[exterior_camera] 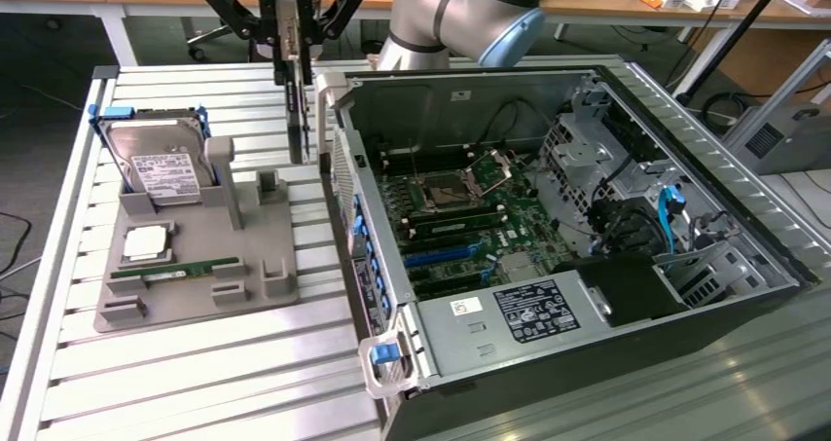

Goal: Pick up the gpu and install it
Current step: 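Pick up the gpu and move the gpu toward the slot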

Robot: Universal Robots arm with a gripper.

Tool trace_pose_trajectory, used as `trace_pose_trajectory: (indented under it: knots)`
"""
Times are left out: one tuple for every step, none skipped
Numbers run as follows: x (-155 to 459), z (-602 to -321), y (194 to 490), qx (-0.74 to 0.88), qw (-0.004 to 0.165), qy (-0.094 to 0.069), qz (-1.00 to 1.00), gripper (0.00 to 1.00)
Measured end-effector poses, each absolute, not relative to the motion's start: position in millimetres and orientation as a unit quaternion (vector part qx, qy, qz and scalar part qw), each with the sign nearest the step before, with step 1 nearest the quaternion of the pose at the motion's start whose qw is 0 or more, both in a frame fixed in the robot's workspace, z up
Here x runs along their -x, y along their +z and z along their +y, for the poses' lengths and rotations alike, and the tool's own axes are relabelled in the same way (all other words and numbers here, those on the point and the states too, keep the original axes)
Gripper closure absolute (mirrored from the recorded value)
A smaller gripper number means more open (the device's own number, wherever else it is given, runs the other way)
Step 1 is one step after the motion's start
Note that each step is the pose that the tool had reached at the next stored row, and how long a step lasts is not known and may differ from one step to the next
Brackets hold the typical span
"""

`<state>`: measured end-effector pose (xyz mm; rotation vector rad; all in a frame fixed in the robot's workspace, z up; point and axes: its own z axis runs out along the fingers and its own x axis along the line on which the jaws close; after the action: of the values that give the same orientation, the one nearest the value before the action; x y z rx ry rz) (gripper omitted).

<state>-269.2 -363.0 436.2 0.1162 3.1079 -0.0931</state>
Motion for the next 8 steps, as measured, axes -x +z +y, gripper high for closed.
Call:
trace_pose_trajectory:
  knots:
    - [268.7,-363.0,436.3,-0.037,0.015,-0.03,0.999,0.73]
    - [268.4,-363.0,436.3,-0.037,0.015,-0.03,0.999,0.73]
    - [268.0,-363.0,436.3,-0.037,0.015,-0.03,0.999,0.73]
    - [267.7,-363.0,436.3,-0.037,0.015,-0.03,0.999,0.73]
    - [267.2,-363.0,436.3,-0.037,0.015,-0.03,0.999,0.73]
    - [267.0,-363.0,436.3,-0.037,0.015,-0.03,0.999,0.73]
    - [266.6,-363.0,436.2,-0.037,0.015,-0.03,0.999,0.73]
    - [266.3,-363.0,436.3,-0.037,0.015,-0.03,0.999,0.73]
